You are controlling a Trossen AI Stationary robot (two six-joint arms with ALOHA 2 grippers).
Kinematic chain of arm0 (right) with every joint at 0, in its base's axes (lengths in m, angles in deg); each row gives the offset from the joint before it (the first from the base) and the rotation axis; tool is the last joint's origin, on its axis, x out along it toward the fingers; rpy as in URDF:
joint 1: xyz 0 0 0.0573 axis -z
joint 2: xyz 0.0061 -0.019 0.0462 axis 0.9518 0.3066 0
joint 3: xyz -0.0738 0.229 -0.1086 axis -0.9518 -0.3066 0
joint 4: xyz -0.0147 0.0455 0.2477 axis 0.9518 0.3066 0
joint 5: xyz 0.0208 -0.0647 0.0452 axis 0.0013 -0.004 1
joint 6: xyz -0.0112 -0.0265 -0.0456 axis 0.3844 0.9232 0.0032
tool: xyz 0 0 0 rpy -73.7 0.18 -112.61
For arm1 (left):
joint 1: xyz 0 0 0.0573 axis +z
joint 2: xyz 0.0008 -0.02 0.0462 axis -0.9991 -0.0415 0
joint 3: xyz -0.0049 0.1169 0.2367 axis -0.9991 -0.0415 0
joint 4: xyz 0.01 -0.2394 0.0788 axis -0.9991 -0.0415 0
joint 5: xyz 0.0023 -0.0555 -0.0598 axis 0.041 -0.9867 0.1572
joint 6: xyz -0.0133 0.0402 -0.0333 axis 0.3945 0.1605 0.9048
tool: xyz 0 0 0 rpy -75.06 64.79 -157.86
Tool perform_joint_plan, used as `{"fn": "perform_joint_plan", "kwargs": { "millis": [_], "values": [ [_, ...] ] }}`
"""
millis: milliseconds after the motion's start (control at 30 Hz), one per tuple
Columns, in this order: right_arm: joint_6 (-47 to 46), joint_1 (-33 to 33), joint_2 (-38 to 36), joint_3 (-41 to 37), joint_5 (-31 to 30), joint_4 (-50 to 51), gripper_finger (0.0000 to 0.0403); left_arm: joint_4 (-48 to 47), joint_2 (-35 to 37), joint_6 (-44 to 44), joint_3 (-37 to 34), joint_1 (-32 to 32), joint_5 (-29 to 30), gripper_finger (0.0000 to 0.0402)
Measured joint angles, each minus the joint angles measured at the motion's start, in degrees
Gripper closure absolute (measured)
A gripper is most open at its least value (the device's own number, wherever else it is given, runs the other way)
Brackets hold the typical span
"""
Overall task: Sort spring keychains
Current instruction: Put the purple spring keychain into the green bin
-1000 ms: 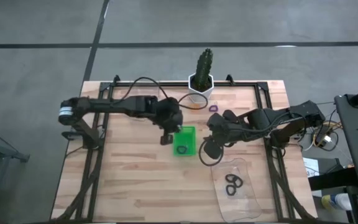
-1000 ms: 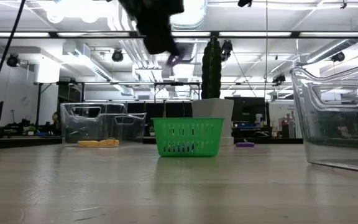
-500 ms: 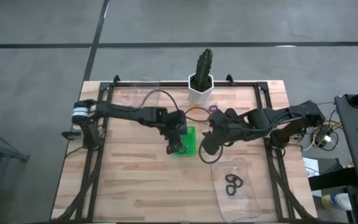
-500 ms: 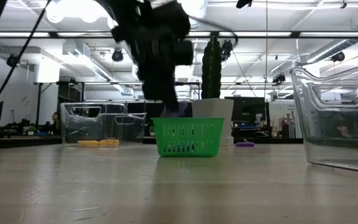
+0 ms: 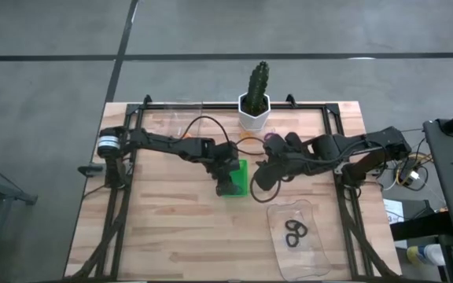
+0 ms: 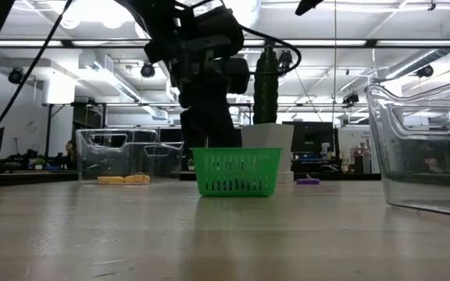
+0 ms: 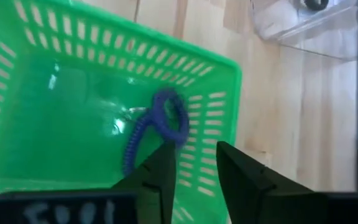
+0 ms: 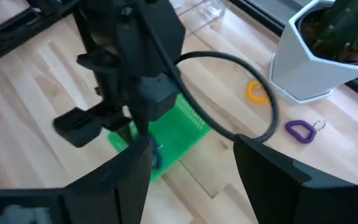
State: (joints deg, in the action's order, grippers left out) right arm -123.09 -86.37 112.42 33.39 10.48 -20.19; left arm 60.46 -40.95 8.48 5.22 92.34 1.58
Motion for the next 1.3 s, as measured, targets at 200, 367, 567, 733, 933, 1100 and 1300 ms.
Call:
{"fn": "perform_joint_plan", "kwargs": {
  "millis": [200, 367, 567, 733, 933, 1100, 1300],
  "values": [
    [3.36, 3.69, 0.00, -0.53, 2.36, 0.55, 0.0184, -0.05, 1.87, 3.56, 0.08, -0.20, -1.74, 0.0286],
    [11.88, 9.72, 0.00, -1.38, 11.59, 2.06, 0.0184, -0.14, 7.54, 6.16, 0.11, -0.50, -2.87, 0.0285],
    [27.78, 17.14, 0.00, -5.18, 21.13, 4.12, 0.0184, -0.09, 16.96, 8.06, -0.21, -0.80, -2.73, 0.0284],
    [43.40, 22.22, 0.09, -9.15, 24.10, 4.03, 0.0184, -0.01, 25.29, 10.53, -0.48, -0.77, -1.43, 0.0284],
    [52.24, 28.88, 0.11, -15.75, 24.04, -0.68, 0.0184, -0.03, 33.20, 12.00, -0.52, -0.81, 2.67, 0.0284],
    [54.28, 33.26, 0.13, -22.74, 24.85, -9.50, 0.0184, 0.01, 38.57, 12.07, -0.52, -0.81, 4.01, 0.0284],
    [54.28, 37.16, 0.12, -29.63, 28.88, -20.31, 0.0184, 0.00, 42.11, 12.07, -0.52, -0.79, 5.62, 0.0284]
  ]
}}
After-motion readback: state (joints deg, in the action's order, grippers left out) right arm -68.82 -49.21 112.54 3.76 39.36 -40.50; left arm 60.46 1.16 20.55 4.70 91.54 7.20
